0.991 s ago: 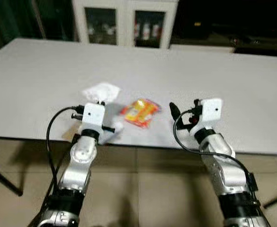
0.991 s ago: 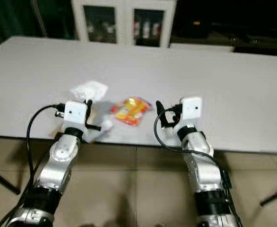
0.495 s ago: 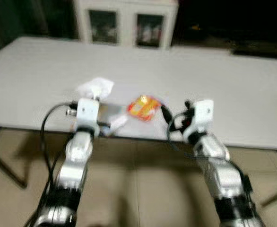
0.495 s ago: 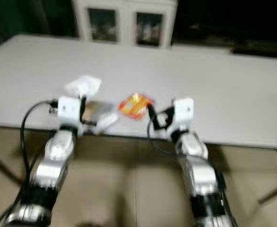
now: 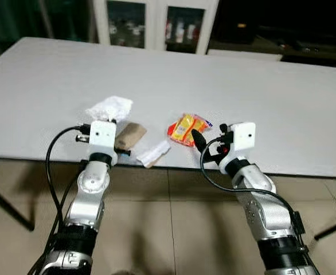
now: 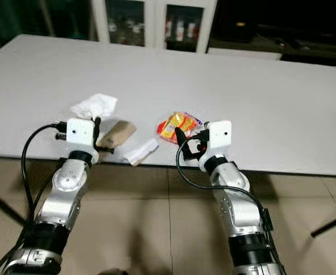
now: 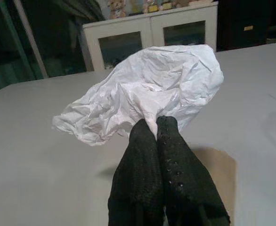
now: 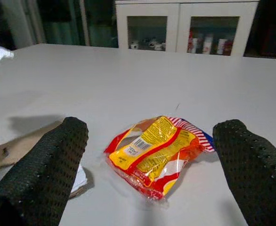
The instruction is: Picking trash to rubbish bin
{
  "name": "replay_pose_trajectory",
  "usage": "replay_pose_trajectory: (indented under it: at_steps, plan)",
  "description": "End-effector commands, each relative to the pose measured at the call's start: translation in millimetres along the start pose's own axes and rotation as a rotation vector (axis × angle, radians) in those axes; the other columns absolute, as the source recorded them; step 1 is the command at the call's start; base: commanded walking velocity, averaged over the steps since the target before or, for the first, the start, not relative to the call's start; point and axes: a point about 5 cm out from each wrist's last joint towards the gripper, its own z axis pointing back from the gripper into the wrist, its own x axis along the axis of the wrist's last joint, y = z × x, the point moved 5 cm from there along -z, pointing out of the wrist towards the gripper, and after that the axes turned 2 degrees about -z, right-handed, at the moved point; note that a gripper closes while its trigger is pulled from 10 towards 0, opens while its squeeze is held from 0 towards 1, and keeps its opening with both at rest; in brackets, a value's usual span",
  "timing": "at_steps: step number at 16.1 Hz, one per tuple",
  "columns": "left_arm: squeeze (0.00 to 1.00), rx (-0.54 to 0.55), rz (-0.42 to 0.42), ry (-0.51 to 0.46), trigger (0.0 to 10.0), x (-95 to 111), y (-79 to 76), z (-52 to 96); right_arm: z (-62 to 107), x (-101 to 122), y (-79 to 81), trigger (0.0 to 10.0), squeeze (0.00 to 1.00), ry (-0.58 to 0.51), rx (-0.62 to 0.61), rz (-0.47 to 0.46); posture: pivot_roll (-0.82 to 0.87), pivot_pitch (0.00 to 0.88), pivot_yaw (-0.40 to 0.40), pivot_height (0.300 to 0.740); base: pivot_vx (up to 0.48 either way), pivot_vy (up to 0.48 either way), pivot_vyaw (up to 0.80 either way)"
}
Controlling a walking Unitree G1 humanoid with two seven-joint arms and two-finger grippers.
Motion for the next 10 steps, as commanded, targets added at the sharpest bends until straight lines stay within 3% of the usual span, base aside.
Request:
replay_pose_trajectory:
  at_steps: [1,3,10]
  plan:
    - [0.00,-0.004,0.003,-0.006,10.0,4.2,-4.2,-3.2,0.9,5.0,-1.4,10.0,0.00,-0.010,0.003,0.008,-0.03,0.040,-0.051,0.740,0.251,0.251,0.00]
    - [0.00,-0.006,0.000,-0.008,10.0,4.9,-4.4,-3.5,0.6,5.2,0.1,10.0,0.00,-0.010,0.007,0.007,-0.03,0.041,-0.051,0.740,0.255,0.247,0.00]
    - [0.00,-0.006,-0.034,0.011,10.0,3.2,-2.0,-5.0,-1.4,3.0,1.8,10.0,0.00,-0.002,0.001,-0.001,-0.03,0.044,-0.046,0.740,0.330,0.000,0.00]
